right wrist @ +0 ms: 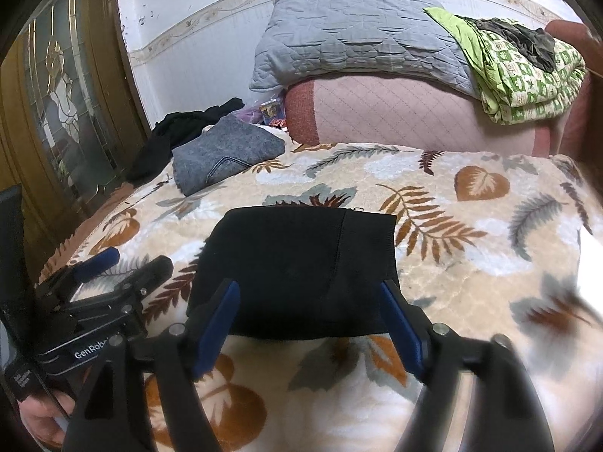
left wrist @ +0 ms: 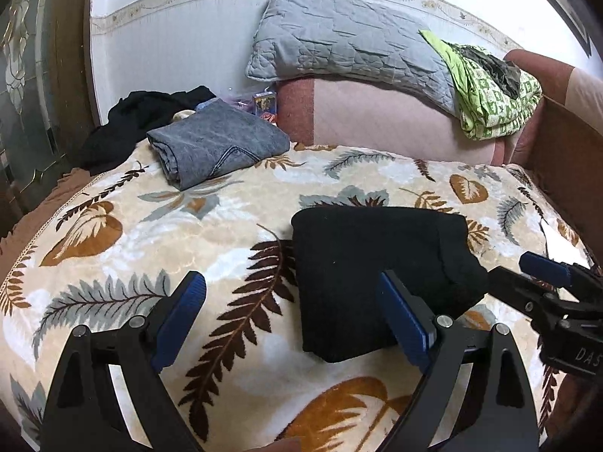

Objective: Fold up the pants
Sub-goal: 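Release the folded pants and withdraw both grippers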

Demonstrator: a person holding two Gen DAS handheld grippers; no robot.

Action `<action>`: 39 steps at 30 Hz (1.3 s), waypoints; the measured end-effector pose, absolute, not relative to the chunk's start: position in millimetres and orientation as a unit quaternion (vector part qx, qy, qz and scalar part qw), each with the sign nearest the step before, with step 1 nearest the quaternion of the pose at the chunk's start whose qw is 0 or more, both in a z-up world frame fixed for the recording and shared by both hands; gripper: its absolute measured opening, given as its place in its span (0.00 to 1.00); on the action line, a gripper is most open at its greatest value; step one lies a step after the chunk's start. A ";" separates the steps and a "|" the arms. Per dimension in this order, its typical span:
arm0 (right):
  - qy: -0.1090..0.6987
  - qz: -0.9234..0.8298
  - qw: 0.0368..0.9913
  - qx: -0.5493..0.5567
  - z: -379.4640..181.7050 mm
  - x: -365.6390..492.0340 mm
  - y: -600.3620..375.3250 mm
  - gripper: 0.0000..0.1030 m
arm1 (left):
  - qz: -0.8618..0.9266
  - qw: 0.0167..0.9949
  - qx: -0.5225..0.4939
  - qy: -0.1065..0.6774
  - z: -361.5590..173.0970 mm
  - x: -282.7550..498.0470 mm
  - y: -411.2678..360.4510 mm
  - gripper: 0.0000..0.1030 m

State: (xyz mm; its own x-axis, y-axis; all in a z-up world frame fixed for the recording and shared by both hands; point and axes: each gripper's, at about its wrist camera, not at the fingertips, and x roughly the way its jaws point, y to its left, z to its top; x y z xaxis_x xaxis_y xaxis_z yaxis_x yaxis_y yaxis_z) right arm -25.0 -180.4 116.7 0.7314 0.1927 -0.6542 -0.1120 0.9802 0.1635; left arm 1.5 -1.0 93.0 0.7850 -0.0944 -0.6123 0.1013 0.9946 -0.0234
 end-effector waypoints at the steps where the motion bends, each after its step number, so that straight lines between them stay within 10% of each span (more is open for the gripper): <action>1: 0.358 0.082 0.928 0.058 116.3 -24.6 -180.8 0.74 | -0.051 0.944 0.007 0.326 91.7 1.9 -1.5 0.90; 39: 0.373 0.088 0.922 0.063 103.9 -22.1 -182.1 0.77 | -0.057 0.947 0.009 0.317 90.9 1.9 -2.5 0.90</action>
State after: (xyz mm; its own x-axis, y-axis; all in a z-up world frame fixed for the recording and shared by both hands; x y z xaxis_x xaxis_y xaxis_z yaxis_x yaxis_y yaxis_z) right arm -22.1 -182.1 103.9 0.7069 0.2088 -0.6758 -0.1155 0.9767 0.1809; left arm 1.9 -2.5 90.9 0.7929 -0.1030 -0.6006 0.1141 0.9933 -0.0197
